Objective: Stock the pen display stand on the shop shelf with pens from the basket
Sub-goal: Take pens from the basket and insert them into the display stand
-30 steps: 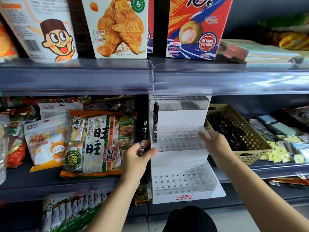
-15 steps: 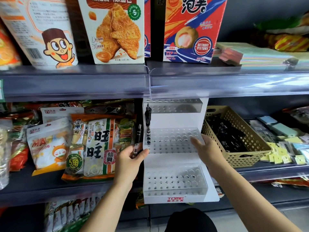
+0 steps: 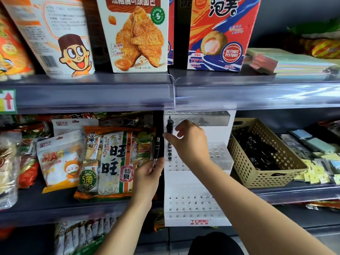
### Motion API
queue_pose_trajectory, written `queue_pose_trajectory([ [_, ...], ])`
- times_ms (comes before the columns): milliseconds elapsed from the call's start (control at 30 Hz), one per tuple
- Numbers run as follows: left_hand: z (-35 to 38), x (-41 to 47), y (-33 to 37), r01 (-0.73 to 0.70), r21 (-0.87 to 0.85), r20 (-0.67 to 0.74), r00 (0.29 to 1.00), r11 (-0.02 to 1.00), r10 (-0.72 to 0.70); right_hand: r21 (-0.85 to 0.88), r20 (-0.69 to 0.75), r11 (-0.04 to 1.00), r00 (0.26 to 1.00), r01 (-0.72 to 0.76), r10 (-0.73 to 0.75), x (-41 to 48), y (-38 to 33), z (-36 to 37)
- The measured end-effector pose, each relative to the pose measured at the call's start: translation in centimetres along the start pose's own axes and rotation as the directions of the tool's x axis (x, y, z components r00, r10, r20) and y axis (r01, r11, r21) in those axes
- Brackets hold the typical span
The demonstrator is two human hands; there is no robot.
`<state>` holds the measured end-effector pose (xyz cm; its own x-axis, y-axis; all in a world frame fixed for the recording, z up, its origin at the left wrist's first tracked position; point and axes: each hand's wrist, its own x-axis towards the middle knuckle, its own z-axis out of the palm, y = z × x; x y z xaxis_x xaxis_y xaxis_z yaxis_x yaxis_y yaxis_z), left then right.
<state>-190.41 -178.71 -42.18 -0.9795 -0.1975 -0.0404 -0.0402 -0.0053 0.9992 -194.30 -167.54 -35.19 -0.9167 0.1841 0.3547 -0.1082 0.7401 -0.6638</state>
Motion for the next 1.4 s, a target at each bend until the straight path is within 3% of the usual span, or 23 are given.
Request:
queue_pose_trajectory([
  [200,-0.1,0.4,-0.3,0.023,-0.044,-0.015,1.0,0.999,-0.024,-0.022,-0.01,0.999,0.999,-0.046,0.045,0.9,-1.3,1.2],
  [500,-0.3,0.7,-0.4,0.029,-0.062,-0.005,1.0,0.998,-0.029,0.105,-0.001,0.994,1.0,-0.023,0.023,1.3,0.1,0.5],
  [967,-1.4,0.6,1.2,-0.056,0.067,0.072,0.996,0.996,0.051,0.239,0.043,0.967,0.996,-0.09,0.082,-0.9,0.6,-1.1],
  [1100,-0.9,0.0,1.4,-0.24,0.204,0.074,0.97,0.949,0.23,0.39,0.237,0.907,0.969,-0.156,0.065,-2.7,0.7,-1.2],
  [1233,-0.7,-0.8,1.5,-0.489,0.462,0.098,0.857,0.74,0.506,0.415,0.14,0.905,0.989,-0.095,0.039,-3.5,0.7,-2.0],
  [1300,-0.9,-0.8,1.7,-0.555,0.512,0.121,0.803,0.656,0.584,0.415,0.117,0.905,0.992,-0.096,0.051,-3.6,0.8,-2.6],
  [1400,-1.0,-0.7,2.3,-0.561,0.47,0.122,0.806,0.681,0.58,0.598,0.292,0.749,0.948,-0.284,0.127,-3.8,0.7,-3.0],
])
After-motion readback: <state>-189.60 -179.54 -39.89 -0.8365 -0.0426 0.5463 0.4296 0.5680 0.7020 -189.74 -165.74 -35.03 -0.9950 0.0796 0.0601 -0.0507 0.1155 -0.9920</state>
